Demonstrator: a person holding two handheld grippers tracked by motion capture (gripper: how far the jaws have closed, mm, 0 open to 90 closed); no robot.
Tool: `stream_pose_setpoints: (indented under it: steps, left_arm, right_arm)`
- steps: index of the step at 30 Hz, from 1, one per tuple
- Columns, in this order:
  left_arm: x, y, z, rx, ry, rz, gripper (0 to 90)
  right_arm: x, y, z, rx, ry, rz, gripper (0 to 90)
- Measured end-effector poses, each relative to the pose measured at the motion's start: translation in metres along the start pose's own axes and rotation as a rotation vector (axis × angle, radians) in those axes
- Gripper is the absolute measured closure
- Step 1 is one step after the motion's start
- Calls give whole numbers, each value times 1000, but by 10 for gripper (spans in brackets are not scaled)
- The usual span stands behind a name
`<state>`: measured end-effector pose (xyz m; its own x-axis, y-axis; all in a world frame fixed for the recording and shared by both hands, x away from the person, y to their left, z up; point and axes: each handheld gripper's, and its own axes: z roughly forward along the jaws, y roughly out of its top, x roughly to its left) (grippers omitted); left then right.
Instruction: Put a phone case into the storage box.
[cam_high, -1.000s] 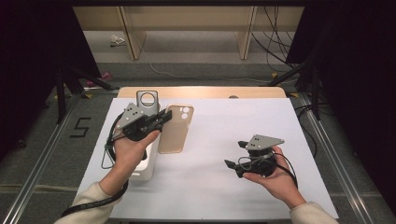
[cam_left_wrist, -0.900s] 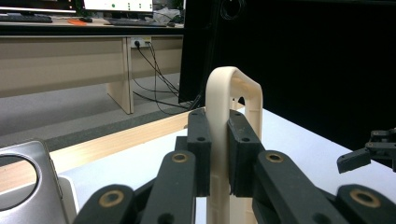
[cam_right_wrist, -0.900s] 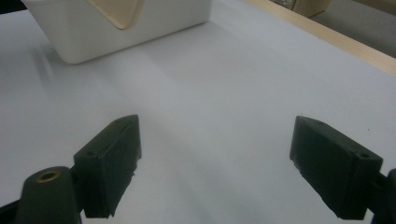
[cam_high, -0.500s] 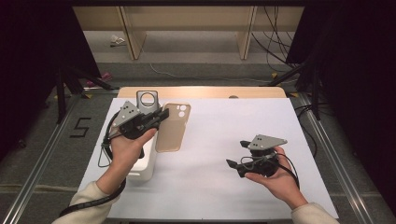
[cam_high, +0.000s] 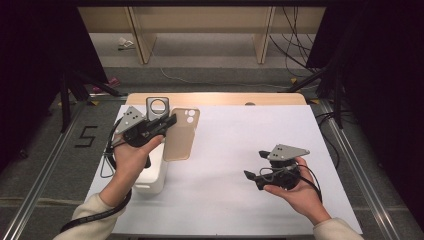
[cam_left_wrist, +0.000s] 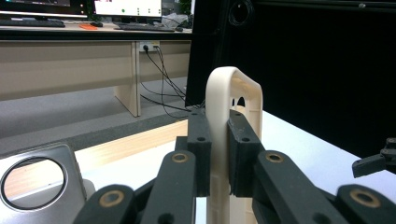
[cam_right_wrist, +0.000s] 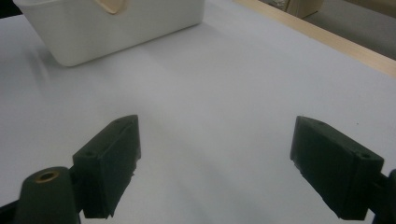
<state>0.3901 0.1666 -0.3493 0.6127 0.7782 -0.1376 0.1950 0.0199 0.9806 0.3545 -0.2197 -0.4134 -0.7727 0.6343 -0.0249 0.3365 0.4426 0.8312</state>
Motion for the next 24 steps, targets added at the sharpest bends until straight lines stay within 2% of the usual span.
stream_pose_setpoints:
  steps: [24]
  left_arm:
    - [17, 11, -12, -28, 33, -17, 812]
  right_arm:
    - [-1, -2, -4, -6, -14, 10, 168]
